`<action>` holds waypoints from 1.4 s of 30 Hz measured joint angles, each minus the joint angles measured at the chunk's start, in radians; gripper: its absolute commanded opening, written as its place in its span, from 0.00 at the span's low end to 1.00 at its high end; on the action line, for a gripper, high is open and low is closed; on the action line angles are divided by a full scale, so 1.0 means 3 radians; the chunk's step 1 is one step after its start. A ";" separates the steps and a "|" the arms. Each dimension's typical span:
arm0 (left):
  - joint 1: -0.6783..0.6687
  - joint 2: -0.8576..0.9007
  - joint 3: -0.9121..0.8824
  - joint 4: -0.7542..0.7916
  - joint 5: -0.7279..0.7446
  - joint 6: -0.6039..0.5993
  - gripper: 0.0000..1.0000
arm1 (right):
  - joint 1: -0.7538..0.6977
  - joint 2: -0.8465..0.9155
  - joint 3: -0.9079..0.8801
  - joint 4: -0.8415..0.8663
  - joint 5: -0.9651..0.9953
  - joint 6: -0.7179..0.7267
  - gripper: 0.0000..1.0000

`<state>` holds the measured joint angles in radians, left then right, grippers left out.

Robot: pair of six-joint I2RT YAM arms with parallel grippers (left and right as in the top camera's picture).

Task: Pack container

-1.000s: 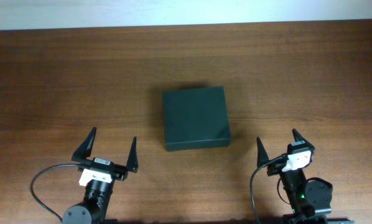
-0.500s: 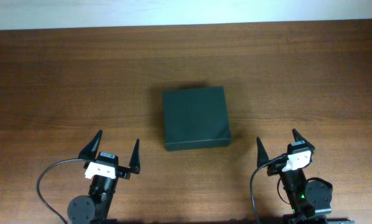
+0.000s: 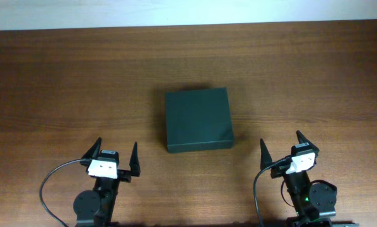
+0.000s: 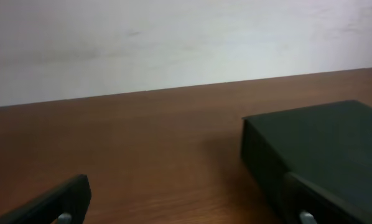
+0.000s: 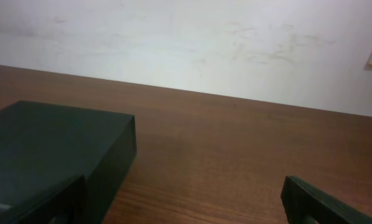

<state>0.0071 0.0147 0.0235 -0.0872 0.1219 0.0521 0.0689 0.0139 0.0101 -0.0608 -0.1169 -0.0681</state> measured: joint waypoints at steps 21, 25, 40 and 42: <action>0.0000 0.0000 0.0000 -0.0023 -0.0324 -0.0025 0.99 | 0.0000 0.0000 0.0000 0.0000 0.0000 0.0000 0.99; 0.0000 0.0000 0.0000 -0.0024 -0.0324 -0.0025 0.99 | 0.0000 0.0000 0.0000 0.0000 -0.0001 0.0000 0.99; 0.0000 0.0000 0.0000 -0.0024 -0.0324 -0.0025 0.99 | 0.0000 0.0000 0.0000 0.0000 0.0000 0.0001 0.99; 0.0000 0.0000 0.0000 -0.0024 -0.0324 -0.0025 0.99 | 0.0000 0.0000 0.0000 0.0000 0.0000 0.0000 0.99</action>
<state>0.0071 0.0147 0.0235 -0.0944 0.0246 0.0444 0.0689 0.0139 0.0101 -0.0608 -0.1169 -0.0681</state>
